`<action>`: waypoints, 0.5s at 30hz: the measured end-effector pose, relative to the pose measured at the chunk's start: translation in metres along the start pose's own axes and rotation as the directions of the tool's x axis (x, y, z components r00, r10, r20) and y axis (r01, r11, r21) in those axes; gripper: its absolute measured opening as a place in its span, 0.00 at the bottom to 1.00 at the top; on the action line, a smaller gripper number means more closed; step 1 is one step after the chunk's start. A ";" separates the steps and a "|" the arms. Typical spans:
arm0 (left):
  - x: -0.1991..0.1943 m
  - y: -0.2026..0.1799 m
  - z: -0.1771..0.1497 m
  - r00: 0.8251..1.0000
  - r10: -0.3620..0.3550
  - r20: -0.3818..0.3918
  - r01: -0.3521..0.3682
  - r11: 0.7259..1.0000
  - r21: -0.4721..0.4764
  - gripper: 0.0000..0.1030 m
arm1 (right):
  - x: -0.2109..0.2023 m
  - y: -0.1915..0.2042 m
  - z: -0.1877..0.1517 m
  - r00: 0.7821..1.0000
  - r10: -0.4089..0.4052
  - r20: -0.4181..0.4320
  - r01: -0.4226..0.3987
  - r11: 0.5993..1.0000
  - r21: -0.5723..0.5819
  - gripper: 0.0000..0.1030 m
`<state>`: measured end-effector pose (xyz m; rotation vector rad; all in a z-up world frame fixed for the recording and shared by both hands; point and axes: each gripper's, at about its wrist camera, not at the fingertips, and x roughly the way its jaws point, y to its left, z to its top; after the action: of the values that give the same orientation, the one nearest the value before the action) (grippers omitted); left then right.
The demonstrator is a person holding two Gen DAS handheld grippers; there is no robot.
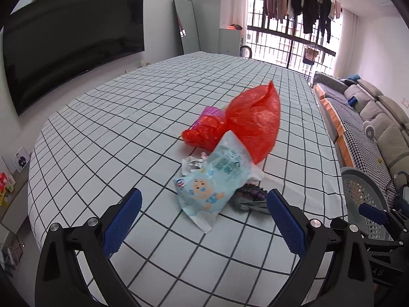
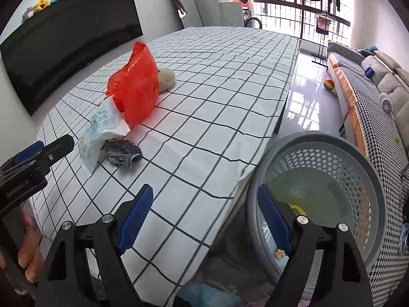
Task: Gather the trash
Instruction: 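Move both grippers back to the trash pile on the table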
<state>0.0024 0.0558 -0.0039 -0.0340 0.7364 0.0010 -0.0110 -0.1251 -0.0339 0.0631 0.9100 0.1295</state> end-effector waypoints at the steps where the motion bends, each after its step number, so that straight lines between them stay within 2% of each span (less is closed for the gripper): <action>1: -0.001 0.006 0.001 1.000 0.006 0.002 -0.006 1.000 -0.005 0.93 | 0.003 0.005 0.002 1.000 0.008 -0.006 -0.008 1.000 -0.011 0.78; 15: 0.006 0.052 0.004 0.996 0.083 -0.016 -0.083 0.996 -0.027 0.93 | 0.037 0.059 0.029 0.996 0.068 -0.052 -0.073 0.992 -0.106 0.78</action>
<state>0.0093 0.1075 -0.0068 -0.0294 0.7521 0.0904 0.0288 -0.0617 -0.0385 -0.0081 0.9478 0.2460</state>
